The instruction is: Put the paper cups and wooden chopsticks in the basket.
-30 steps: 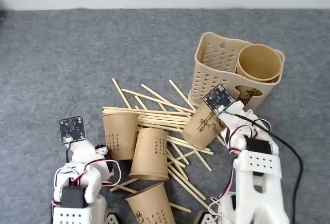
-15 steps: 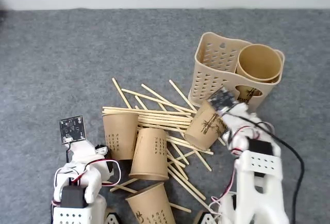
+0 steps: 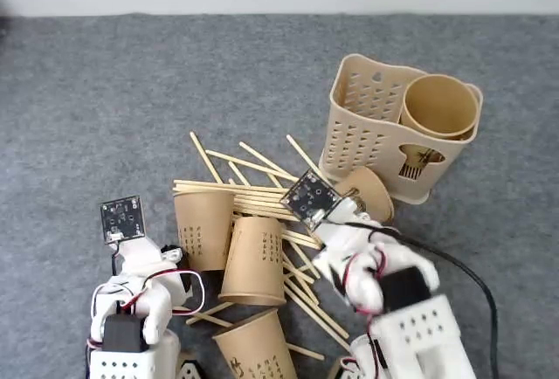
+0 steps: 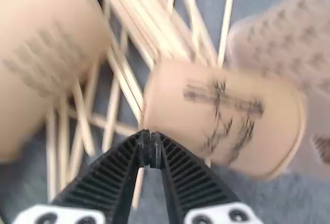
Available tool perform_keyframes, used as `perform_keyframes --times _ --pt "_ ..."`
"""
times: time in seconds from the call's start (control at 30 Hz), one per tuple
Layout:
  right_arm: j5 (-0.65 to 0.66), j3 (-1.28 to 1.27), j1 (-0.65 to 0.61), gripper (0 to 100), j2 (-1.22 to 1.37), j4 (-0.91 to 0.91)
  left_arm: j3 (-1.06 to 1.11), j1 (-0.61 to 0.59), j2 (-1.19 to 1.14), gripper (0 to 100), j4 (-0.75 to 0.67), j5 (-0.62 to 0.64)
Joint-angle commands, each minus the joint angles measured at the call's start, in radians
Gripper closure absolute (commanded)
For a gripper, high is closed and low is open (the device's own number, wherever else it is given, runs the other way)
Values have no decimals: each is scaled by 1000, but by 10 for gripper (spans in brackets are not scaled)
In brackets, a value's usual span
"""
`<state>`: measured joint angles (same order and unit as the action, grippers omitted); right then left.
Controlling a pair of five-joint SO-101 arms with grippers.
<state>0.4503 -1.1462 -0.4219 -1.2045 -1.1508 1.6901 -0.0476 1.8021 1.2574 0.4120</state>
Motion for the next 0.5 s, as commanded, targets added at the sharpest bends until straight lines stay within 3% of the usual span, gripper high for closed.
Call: perform_keyframes --times 0.0,0.13,0.3,0.47 --pt "-74 18 -82 987 -134 77 -8 2 12 986 3 -5" --pt "-75 -61 -79 987 -205 163 -8 2 12 986 3 -5" --pt "-38 -3 -59 987 -214 7 -8 2 12 986 3 -5" --pt "41 95 147 987 -213 -85 -8 2 12 986 3 -5"
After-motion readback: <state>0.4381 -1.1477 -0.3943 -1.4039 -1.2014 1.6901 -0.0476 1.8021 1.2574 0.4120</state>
